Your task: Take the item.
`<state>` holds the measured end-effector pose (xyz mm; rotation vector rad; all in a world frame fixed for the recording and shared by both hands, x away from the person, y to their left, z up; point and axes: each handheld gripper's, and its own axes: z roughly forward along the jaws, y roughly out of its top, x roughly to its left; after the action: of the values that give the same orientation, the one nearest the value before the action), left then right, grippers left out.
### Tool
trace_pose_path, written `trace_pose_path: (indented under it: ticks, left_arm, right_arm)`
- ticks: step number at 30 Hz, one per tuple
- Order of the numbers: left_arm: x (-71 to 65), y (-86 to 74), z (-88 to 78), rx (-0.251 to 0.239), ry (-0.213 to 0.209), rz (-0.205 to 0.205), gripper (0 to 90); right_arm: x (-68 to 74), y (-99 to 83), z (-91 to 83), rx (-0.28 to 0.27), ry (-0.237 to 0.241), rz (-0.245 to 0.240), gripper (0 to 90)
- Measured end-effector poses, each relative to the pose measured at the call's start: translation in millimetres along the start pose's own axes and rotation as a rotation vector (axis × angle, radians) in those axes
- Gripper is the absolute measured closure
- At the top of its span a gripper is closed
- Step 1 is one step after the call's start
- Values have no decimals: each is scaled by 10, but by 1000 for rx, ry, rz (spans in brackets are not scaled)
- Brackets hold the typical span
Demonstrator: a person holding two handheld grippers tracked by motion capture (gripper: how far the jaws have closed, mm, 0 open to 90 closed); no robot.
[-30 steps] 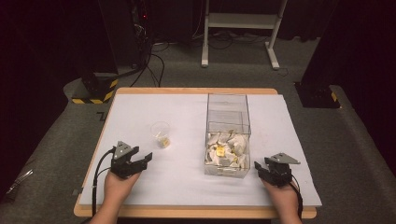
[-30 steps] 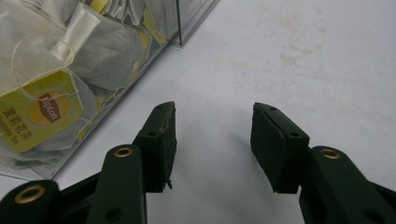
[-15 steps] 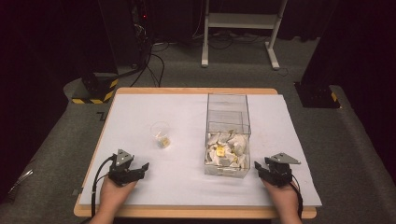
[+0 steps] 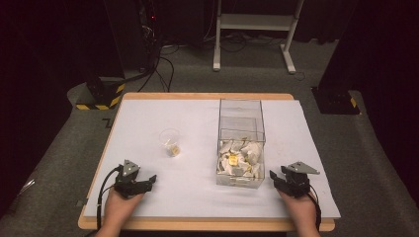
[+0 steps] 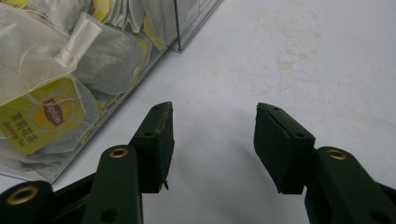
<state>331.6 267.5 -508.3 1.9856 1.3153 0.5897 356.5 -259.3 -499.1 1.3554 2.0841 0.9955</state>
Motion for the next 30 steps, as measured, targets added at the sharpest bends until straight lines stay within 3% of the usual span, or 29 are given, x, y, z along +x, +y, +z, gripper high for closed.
trace_pose_path:
  ticks: [12,16,30]
  left_arm:
    - [-13,-12,-1,-2,-3,2,194]
    - [-23,-14,-7,0,18,3,176]
    - [-25,-14,-3,3,24,-10,160]
  right_arm:
    - [22,-18,-104,-20,-13,-3,467]
    - [28,-26,-146,-33,-17,-14,463]
    - [144,-22,-296,-73,6,-17,428]
